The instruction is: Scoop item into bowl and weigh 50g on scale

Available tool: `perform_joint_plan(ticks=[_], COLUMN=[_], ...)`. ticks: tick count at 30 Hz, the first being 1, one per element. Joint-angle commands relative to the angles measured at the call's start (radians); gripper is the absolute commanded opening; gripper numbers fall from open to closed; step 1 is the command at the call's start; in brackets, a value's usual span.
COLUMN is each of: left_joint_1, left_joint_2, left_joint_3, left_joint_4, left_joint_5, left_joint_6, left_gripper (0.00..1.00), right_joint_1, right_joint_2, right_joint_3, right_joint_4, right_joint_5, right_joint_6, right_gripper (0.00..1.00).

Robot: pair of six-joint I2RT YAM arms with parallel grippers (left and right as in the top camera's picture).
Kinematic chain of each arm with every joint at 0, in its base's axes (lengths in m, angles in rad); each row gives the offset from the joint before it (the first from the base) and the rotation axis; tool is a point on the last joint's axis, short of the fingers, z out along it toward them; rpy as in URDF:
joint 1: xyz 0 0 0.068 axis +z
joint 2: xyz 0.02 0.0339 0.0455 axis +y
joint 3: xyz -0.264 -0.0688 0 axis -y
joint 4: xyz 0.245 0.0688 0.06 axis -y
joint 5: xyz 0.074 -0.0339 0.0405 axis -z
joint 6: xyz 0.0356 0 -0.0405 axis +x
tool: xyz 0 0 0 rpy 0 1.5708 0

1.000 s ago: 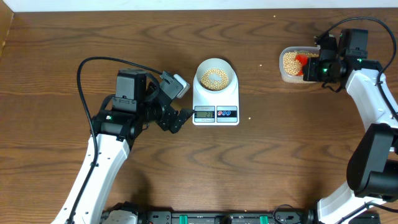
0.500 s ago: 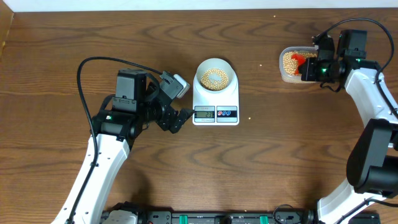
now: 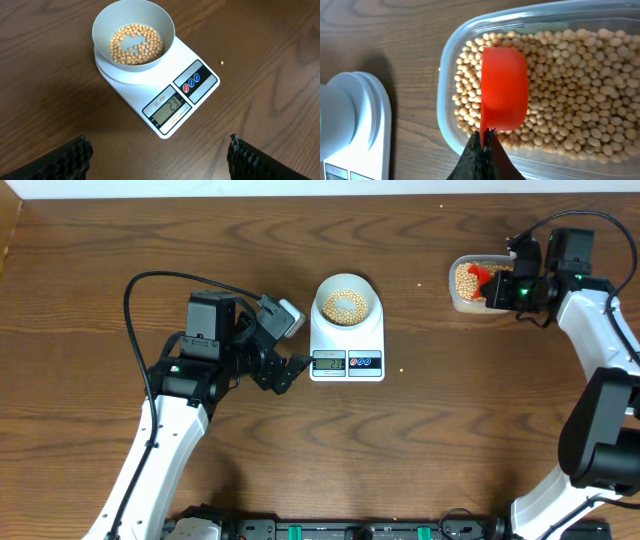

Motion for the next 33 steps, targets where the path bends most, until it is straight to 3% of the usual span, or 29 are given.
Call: perform_joint_plan(ticks=[1,33], left_joint_1=[0.002,0.002], left_joint_2=[-0.010,-0.010], left_joint_3=[-0.007,-0.007], left_joint_4=[0.000,0.000], left_joint_5=[0.006,0.005], left_joint_6=[-0.005,-0.005], left_gripper=[0.89,0.88], right_joint_1=[-0.018,-0.115], right_joint_2=[0.037,0.076], right_joint_3=[-0.009,-0.009], right_joint_4=[0.002,0.021], right_joint_5=[-0.041,-0.320], right_joint_6=[0.036,0.142], right_gripper=[0.01,0.01])
